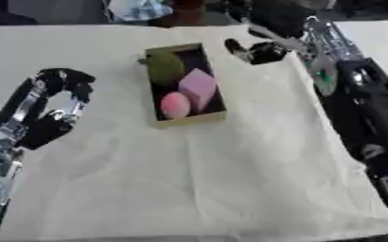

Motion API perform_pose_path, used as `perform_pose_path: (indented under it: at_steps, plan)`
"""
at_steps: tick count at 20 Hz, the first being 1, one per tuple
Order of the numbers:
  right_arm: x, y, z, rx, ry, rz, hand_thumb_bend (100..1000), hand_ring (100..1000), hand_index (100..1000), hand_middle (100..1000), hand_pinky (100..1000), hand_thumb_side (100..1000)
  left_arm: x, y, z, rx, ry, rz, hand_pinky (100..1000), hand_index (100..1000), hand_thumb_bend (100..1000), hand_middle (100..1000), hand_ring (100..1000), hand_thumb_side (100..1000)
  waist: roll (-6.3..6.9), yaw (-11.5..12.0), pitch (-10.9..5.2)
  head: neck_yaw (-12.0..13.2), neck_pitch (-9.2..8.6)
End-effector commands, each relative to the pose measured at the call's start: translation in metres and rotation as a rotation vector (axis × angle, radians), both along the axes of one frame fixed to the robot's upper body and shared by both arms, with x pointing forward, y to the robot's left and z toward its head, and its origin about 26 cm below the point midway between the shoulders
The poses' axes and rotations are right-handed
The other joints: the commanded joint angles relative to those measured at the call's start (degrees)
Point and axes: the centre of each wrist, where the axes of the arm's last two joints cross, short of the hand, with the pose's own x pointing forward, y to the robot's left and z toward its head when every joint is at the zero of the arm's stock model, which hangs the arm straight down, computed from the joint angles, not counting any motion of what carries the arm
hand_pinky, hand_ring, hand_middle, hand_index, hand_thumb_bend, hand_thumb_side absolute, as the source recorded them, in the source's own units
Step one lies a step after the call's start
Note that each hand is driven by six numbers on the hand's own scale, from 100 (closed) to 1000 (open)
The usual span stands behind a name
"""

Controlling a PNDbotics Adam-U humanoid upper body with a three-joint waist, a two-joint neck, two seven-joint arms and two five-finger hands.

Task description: Pick up objects on the table and place them in the box.

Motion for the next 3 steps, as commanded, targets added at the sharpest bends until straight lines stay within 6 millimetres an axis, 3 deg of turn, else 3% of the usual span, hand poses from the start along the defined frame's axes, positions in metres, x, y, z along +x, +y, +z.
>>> perform_pose_path:
  at_steps: [1, 3]
  plan:
    - [-0.025, -0.021, 0.025, 0.178, 0.031, 0.004, 100, 862, 1000, 918, 895, 315, -0.001, -0.003, 0.0, -0.044, -0.013, 0.005, 699, 717, 100, 538, 523, 677, 0.0, -0.1, -0.61, 0.7, -0.14]
    - [-0.04, -0.03, 0.02, 0.26, 0.09, -0.004, 100, 854, 1000, 902, 894, 354, -0.002, -0.004, -0.002, -0.075, -0.019, 0.012, 700, 714, 100, 538, 524, 674, 0.13, -0.1, -0.57, 1.0, -0.14]
